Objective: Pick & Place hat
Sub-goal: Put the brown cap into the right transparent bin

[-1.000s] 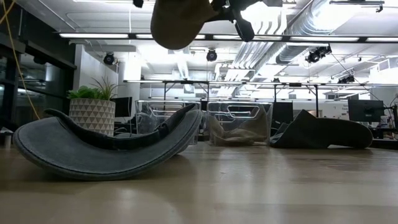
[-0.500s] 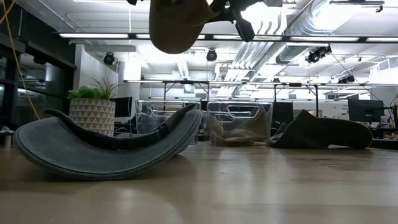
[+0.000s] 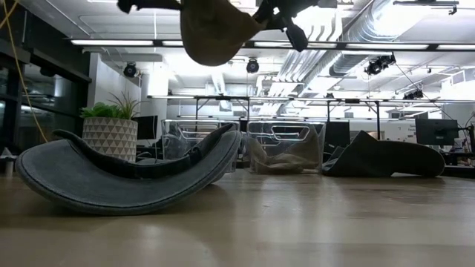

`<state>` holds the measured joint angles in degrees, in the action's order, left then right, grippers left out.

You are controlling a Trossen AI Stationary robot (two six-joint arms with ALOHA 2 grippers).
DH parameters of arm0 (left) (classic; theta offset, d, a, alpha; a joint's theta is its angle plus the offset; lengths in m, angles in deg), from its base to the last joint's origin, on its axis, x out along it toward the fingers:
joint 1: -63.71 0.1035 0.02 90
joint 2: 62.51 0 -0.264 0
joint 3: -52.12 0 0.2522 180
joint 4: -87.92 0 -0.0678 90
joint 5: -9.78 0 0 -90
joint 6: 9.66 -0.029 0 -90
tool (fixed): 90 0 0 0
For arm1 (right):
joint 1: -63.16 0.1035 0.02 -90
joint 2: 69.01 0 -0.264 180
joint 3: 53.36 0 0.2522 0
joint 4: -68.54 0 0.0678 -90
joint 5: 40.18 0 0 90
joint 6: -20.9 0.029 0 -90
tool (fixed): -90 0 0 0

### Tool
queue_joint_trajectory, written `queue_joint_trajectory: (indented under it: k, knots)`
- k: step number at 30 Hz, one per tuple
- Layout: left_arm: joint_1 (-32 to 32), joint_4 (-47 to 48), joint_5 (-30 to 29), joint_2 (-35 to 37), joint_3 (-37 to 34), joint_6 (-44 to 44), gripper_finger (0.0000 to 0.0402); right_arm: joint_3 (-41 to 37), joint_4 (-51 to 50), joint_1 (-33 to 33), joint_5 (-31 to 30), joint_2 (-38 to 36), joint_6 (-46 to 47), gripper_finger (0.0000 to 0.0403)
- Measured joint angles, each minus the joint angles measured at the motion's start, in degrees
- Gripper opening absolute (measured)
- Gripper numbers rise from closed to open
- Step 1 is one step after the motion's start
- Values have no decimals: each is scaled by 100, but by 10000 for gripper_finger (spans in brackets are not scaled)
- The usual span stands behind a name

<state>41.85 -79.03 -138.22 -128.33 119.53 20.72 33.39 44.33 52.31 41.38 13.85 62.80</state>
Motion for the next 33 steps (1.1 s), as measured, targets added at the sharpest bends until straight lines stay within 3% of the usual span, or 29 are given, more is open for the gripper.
queue_joint_trajectory:
  k: [4,10,14,21,33]
  knots:
    - [-116,452,-266,-1,0,1037,363,0,-165,-58,-14,-21,-164,5]
    - [-105,291,63,-2,-2,2228,363,0,-746,-79,-444,-21,-567,5]
    - [-105,-331,217,0,-2,2033,363,0,-1008,-77,-695,-21,-844,5]
    - [-105,-1416,341,0,-2,732,339,0,-1145,-77,-1146,-21,-1257,5]
    - [-105,-1414,337,0,-2,607,252,0,-2086,-195,-2454,-16,-1695,5]
